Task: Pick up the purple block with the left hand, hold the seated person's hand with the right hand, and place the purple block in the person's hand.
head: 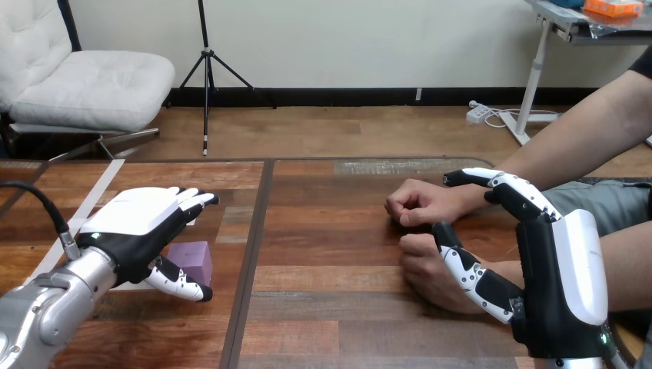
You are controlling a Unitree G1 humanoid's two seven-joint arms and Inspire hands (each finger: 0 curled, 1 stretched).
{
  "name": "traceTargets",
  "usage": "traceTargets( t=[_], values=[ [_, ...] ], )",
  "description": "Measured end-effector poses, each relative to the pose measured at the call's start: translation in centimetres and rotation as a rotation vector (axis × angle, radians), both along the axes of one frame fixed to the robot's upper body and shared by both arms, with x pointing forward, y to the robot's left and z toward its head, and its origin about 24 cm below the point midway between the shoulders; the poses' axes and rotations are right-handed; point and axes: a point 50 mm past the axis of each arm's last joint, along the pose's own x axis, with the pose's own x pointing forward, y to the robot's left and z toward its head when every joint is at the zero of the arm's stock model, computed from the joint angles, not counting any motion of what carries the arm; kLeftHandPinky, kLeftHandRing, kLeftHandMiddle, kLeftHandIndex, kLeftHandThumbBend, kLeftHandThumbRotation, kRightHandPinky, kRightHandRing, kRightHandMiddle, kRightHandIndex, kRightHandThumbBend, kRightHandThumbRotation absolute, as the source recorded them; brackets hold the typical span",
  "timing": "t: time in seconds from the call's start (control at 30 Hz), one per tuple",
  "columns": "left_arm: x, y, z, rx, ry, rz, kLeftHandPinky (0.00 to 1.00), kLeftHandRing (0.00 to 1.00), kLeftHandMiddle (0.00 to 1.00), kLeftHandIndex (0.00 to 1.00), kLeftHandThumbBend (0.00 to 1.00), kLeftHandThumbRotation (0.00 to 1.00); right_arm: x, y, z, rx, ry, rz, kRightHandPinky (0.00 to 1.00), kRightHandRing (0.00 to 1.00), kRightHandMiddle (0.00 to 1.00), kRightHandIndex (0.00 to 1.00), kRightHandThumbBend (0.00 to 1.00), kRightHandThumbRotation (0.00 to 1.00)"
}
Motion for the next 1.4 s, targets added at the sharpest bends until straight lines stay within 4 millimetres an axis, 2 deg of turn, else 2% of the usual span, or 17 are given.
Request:
traceTargets(
  t=[0.37, 0.83, 1.4],
  values=[
    [-0.1, 0.2, -0.6, 0.008, 0.013, 0.008, 0.99, 0.99, 0.98, 0.95, 0.71, 0.34, 0.0, 0.0, 0.0, -0.004, 0.0, 0.0, 0.71, 0.74, 0.71, 0.65, 0.4, 0.0],
    [-0.1, 0.7, -1.2, 0.002, 0.034, 0.016, 0.88, 0.93, 0.94, 0.92, 0.66, 0.36, 0.0, 0.0, 0.1, -0.005, 0.001, -0.007, 0.71, 0.74, 0.7, 0.65, 0.4, 0.0],
    [0.1, 1.2, -1.5, -0.015, 0.053, 0.034, 0.78, 0.88, 0.92, 0.92, 0.64, 0.4, 0.0, -0.1, 0.1, -0.008, 0.003, -0.005, 0.71, 0.74, 0.7, 0.65, 0.4, 0.0]
  ],
)
